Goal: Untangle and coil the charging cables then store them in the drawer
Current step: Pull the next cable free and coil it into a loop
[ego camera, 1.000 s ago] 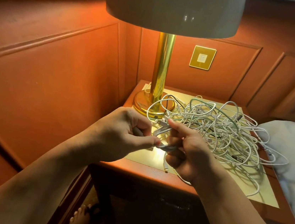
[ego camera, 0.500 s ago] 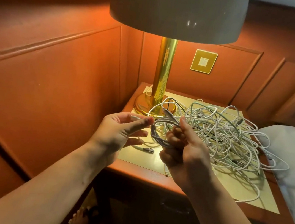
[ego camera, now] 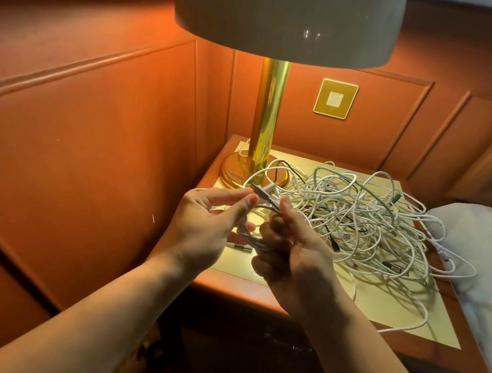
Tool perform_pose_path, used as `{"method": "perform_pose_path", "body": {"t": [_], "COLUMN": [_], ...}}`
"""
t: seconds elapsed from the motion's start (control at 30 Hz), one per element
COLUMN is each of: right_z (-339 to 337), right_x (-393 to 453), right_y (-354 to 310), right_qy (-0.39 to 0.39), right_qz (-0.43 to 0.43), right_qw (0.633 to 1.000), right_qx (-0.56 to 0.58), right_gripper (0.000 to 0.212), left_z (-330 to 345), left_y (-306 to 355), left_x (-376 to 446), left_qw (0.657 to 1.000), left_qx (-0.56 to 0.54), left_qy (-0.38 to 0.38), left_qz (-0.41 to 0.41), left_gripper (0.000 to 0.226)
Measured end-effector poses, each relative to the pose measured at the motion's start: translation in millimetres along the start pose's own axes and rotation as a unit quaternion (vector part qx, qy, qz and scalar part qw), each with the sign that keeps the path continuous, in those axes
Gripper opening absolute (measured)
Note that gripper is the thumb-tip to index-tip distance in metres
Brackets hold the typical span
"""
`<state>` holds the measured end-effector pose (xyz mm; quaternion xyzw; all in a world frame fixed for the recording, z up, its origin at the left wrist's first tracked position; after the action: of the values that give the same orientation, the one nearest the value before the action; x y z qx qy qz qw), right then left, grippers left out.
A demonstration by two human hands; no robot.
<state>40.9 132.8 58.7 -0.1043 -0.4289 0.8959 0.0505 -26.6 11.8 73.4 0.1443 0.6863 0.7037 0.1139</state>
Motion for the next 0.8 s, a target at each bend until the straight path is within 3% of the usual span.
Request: {"method": "perform_pose_path", "body": {"t": [0.2,0.3,0.5,0.7,0.8], "right_z": [-6.2,-6.5,-15.8,-24.5,-31.9], "right_x": [2.4,2.8,19.9,28.3,34.3], "right_y": [8.5,16.8,30.1,44.8,56.4], "right_qy": [0.045,0.050,0.065,0.081,0.100], "right_qz": [0.023,0.039,0.004,0.037,0.046], "right_qw": [0.999,0.997,0.970,0.957,0.952], "right_qx": [0.004,-0.047,-0.235,-0.277,-0.286], "right_gripper": [0.046,0.047,0.026,0.014,0.019], "left_z": [-10.6,-26.3,-53.2,-69.7,-75.6], "left_y": [1.8,-0.4,-12.3,-28.2,-39.1], "left_x": [3.4,8.8,18.9,26.8,29.3], "left_qw": [0.995,0.991,0.973,0.956,0.944], "left_qx": [0.070,0.125,0.232,0.288,0.318], "left_qy": [-0.069,-0.055,-0.011,0.017,0.027], "left_qz": [0.002,-0.001,-0.006,-0.052,-0.080], "left_gripper": [0.031,0.035,0.034,0.032,0.036]}}
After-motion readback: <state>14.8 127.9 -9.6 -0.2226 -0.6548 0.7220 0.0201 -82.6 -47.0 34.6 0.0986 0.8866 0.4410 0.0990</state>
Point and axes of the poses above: each hand's wrist, its own x-axis towards the middle knuckle, its own z-axis out of the palm, y = z × x, the point moved 4 cm from there along x, towards the middle knuckle, and after that the axes turned 3 degrees about -z, right-handed, at the moved point
